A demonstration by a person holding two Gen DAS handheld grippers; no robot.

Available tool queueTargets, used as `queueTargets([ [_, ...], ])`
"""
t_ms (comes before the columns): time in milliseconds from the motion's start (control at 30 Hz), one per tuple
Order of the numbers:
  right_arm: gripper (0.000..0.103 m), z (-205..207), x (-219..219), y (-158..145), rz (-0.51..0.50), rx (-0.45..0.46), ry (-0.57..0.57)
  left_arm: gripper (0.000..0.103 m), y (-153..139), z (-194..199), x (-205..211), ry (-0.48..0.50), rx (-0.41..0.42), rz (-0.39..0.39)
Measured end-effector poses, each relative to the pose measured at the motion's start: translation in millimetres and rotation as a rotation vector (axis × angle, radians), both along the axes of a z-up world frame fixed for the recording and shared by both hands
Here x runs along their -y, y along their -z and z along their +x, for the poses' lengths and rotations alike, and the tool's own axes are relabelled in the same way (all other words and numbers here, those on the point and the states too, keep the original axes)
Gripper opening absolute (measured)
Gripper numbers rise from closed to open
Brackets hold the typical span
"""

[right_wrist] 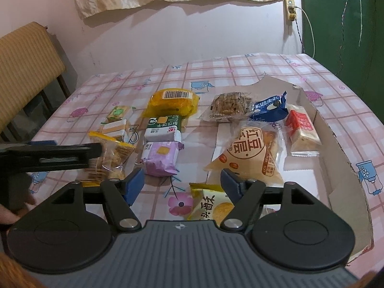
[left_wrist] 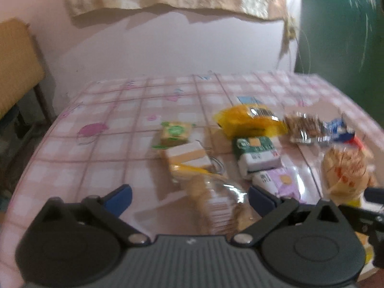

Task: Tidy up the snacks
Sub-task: 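Grasp the clear yellow-strip biscuit bag with the left tool while the right tool grasps the purple pack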

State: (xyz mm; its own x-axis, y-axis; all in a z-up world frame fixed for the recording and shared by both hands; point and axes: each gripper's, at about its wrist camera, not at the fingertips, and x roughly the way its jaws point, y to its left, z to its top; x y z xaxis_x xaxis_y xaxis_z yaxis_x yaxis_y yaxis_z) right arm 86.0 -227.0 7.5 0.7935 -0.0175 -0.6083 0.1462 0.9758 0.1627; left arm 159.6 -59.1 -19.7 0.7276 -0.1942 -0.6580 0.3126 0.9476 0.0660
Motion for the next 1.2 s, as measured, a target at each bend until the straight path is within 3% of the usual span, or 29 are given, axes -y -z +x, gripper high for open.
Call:
queueTargets([
  [67,0.09,1.0,2.1,0.9,0.001,-0.003,0.004,0.102,11.1,7.2,12.2,0.004,-0.007,0.061],
  [167,0.09,3.7,2.4,3.3,0.003,-0.01,0.004,0.099,23.9,16.0,9.7,-0.018,-0.029,0.083],
  [233,0.091,5.9,1.0,4.9,-0.005,-0.016,-0.002,0.089,32.0,21.1,5.0,-0.038,-0.04,0.092],
  [267,0.091,7.7,0.6,6.1,-0.006,-0.02,-0.002,0.084,33.3,21.4,-1.1,-0.05,-0.035,0.057],
  [300,0.092,10.4,0.4,7.5,0.0,-0.024,-0.003,0.075,33.5,21.4,-4.8,-0.057,-0.039,0.033],
  [333,0.093,13.3,0.7,8.9,0.009,-0.028,-0.004,0.06,32.7,21.3,-8.6,-0.058,-0.046,0.011],
  [367,0.095,18.0,0.1,10.7,0.016,-0.035,-0.006,0.052,31.6,20.1,-10.1,-0.053,-0.046,0.007],
  [533,0.103,45.3,-9.5,18.5,0.031,-0.063,-0.009,0.049,31.6,11.9,-24.2,-0.089,-0.027,0.007],
  [800,0.103,92.4,-26.8,36.3,0.003,-0.114,0.033,0.049,32.0,10.6,-49.4,-0.143,-0.026,-0.013],
  [867,0.087,99.5,-26.6,40.5,0.023,-0.127,0.028,0.049,32.2,8.9,-51.2,-0.145,-0.022,-0.02],
  [900,0.062,101.1,-29.7,40.6,-0.006,-0.121,0.021,0.049,32.2,8.1,-51.4,-0.145,-0.019,-0.024],
  [1200,0.058,81.1,-44.0,40.2,-0.05,-0.107,-0.035,0.046,26.7,-7.8,-45.3,-0.132,-0.006,-0.056],
])
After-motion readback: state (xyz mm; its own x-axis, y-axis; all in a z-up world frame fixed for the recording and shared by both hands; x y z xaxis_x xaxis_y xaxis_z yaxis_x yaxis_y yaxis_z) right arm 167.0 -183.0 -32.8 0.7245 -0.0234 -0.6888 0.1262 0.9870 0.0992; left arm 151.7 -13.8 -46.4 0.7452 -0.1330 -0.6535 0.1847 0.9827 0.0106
